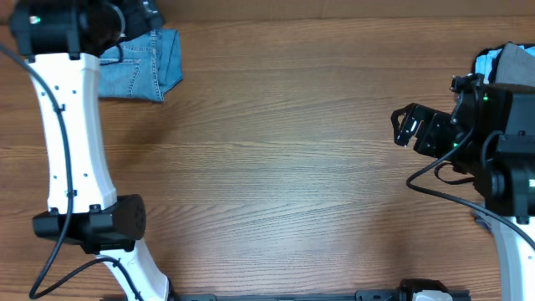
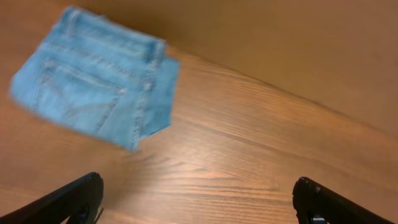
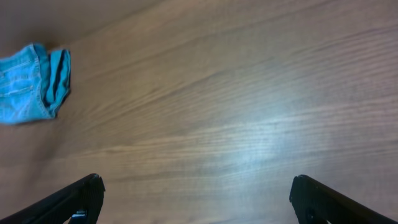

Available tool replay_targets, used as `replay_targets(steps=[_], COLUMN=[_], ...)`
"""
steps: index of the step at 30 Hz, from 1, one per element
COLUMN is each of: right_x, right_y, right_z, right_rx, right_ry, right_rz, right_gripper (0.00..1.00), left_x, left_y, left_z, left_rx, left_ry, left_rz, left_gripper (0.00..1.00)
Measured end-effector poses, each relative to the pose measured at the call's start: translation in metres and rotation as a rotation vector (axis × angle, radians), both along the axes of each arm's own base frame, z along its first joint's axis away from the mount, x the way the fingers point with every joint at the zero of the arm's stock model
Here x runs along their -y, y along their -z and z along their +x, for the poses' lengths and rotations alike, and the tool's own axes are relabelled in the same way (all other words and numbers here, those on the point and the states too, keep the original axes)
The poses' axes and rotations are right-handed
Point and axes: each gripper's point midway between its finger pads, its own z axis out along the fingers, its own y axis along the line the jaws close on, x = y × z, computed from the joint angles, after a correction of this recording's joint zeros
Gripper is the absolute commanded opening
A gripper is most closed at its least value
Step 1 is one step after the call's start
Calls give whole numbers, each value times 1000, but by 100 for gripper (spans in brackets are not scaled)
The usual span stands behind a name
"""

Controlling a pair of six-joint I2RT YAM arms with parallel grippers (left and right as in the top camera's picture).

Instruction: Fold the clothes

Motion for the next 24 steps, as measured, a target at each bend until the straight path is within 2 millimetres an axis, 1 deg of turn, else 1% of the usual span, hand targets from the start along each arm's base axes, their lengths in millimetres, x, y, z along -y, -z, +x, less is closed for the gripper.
replay_targets(steps=[1, 2, 3, 4, 5, 6, 7, 8, 10, 13, 14, 16, 17, 19, 24], right_x=[0, 0, 0, 0, -1, -1, -1, -2, -2, -3, -3, -3, -3, -4, -4], right_y=[3, 7, 12, 16, 20, 24, 28, 32, 39, 46, 47, 49, 49, 48, 48], right_z=[3, 5, 7, 9, 11, 13, 15, 17, 19, 22, 23, 23, 24, 24, 24], right_rx=[1, -4, -14, -26, -41, -55, -67, -83, -106, -129, -134, -138, -139, -136, -135], right_ry=[1, 1, 1, -1, -4, -6, -6, -8, -10, -13, -13, -15, -15, -16, -17], right_rz=[0, 1, 3, 4, 9, 12, 13, 17, 21, 25, 26, 28, 29, 29, 31], right_gripper=[100, 100, 100, 100, 100, 100, 100, 100, 100, 100, 100, 100, 100, 100, 100], left_x=[7, 12, 17, 21, 24, 26, 26, 26, 26, 26, 26, 26, 26, 26, 26], left_y=[1, 2, 5, 13, 25, 40, 56, 74, 121, 181, 198, 224, 232, 240, 247], left_z=[5, 12, 19, 28, 37, 49, 60, 71, 94, 116, 120, 127, 131, 136, 147], left_rx=[12, 27, 36, 34, 25, 12, -1, -19, -67, -119, -134, -154, -152, -144, -110], left_ry=[35, 64, 87, 108, 127, 140, 147, 153, 164, 167, 168, 174, 177, 181, 180], left_rz=[14, 25, 33, 39, 46, 51, 53, 56, 61, 59, 59, 61, 64, 68, 71], left_gripper=[97, 88, 75, 46, 28, 13, 4, 4, 4, 4, 4, 4, 4, 4, 4])
